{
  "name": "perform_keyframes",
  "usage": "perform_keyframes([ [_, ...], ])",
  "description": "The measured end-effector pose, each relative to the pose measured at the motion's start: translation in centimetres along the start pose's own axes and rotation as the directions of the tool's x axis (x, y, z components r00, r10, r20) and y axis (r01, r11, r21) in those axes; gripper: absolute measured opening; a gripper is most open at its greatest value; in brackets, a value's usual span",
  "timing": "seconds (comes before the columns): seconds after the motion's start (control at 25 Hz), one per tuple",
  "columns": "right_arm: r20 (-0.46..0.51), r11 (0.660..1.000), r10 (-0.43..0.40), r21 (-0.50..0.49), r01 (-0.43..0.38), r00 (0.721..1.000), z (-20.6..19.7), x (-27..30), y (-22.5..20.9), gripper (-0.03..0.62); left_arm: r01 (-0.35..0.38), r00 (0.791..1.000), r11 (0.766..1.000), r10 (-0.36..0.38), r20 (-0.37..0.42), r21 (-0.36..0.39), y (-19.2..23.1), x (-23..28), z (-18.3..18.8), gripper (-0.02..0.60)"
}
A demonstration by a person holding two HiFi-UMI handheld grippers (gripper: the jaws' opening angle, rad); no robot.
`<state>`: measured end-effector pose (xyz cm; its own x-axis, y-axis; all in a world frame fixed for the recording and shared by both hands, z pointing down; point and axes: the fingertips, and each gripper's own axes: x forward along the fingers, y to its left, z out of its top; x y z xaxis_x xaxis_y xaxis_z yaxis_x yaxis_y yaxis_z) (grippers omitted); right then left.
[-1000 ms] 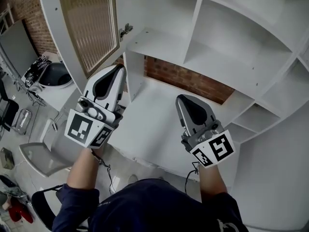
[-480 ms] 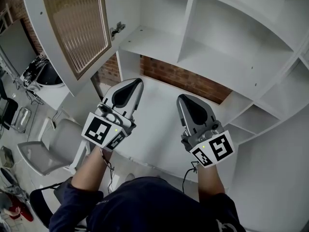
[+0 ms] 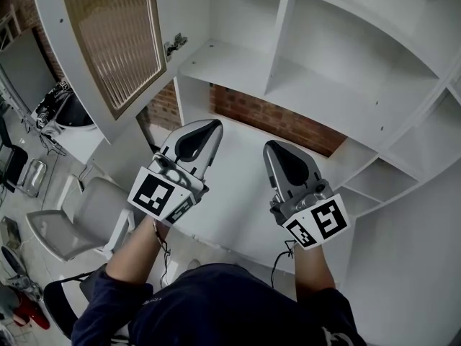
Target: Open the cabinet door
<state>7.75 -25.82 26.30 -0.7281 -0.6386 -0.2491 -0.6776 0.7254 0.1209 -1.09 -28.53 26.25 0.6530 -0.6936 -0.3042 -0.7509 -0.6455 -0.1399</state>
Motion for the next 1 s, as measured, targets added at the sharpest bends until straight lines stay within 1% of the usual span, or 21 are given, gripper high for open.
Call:
perform_keyframes([
  [1.0, -0.011, 1.000, 0.001, -0.012, -0.001, 1.000, -0.1, -0.2, 1.2, 0.023, -0.001, 1.000, 1.000, 0.000, -0.004, -0.029, -0.3, -1.0, -0.5, 0.006],
])
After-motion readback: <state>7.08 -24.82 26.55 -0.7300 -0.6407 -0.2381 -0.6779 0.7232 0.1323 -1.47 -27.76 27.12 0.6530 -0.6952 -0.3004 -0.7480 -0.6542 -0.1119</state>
